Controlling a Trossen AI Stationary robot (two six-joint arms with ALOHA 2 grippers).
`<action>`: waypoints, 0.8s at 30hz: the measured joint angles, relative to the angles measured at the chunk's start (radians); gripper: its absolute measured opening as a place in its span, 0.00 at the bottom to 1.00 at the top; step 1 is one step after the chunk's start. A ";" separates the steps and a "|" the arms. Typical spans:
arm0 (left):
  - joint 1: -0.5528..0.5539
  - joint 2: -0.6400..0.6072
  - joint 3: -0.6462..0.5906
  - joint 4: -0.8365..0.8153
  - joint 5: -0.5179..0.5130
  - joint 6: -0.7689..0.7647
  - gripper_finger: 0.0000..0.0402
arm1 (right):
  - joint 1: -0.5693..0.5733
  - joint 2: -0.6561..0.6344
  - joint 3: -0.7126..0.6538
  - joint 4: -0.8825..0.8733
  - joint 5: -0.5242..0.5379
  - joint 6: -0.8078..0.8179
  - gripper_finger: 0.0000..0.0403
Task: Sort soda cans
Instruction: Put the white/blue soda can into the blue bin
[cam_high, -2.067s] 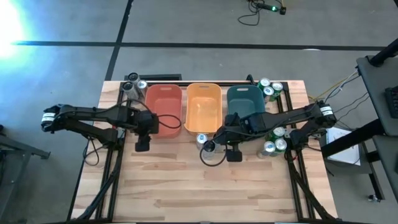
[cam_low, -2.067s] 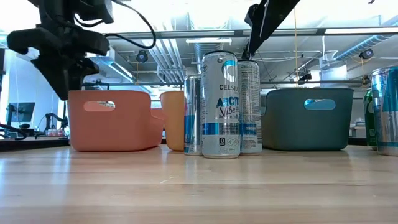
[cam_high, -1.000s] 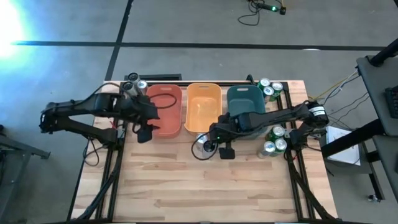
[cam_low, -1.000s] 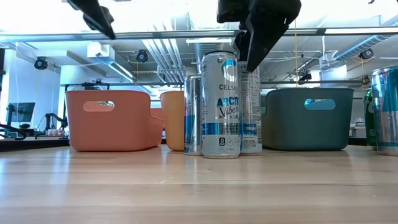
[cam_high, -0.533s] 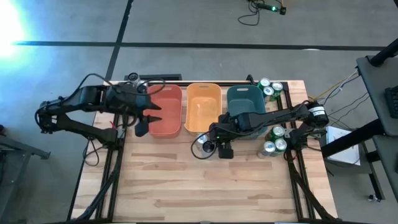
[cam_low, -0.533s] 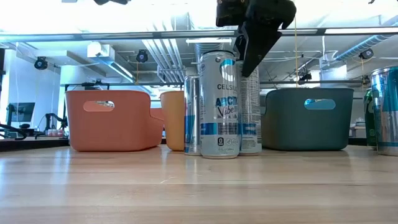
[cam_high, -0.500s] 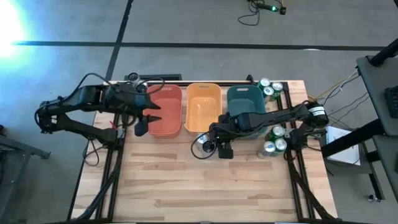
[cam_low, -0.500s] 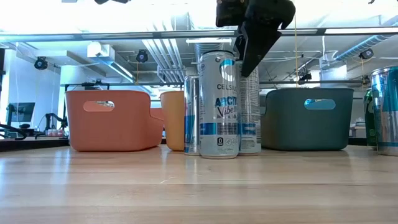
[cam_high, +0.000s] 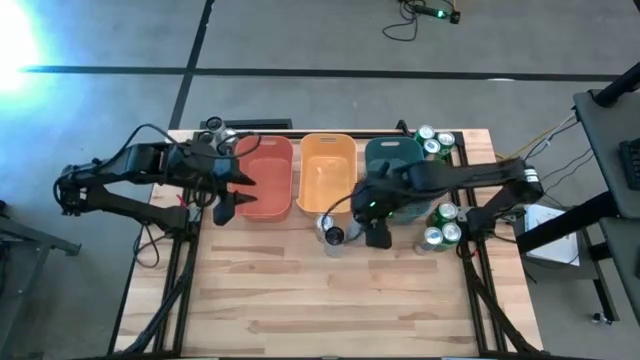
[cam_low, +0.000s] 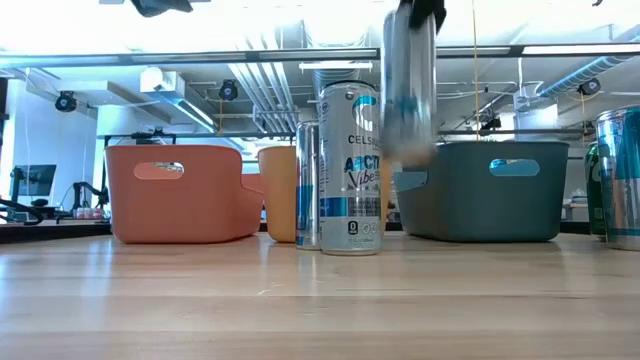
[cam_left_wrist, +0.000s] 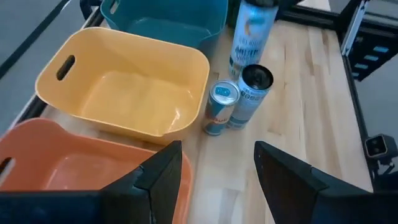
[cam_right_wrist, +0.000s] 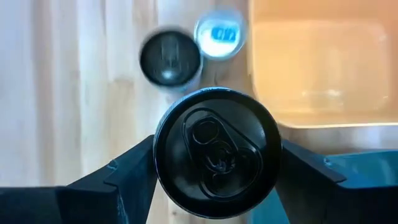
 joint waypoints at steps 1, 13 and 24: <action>-0.003 -0.009 -0.021 0.016 0.000 -0.009 0.46 | -0.004 -0.012 0.030 -0.019 0.002 0.002 0.65; -0.084 -0.030 -0.240 0.353 0.002 -0.121 0.46 | -0.194 -0.070 0.267 -0.336 0.259 0.145 0.64; -0.288 0.053 -0.224 0.529 -0.127 -0.226 0.44 | -0.447 -0.074 -0.048 -0.180 0.277 0.419 0.64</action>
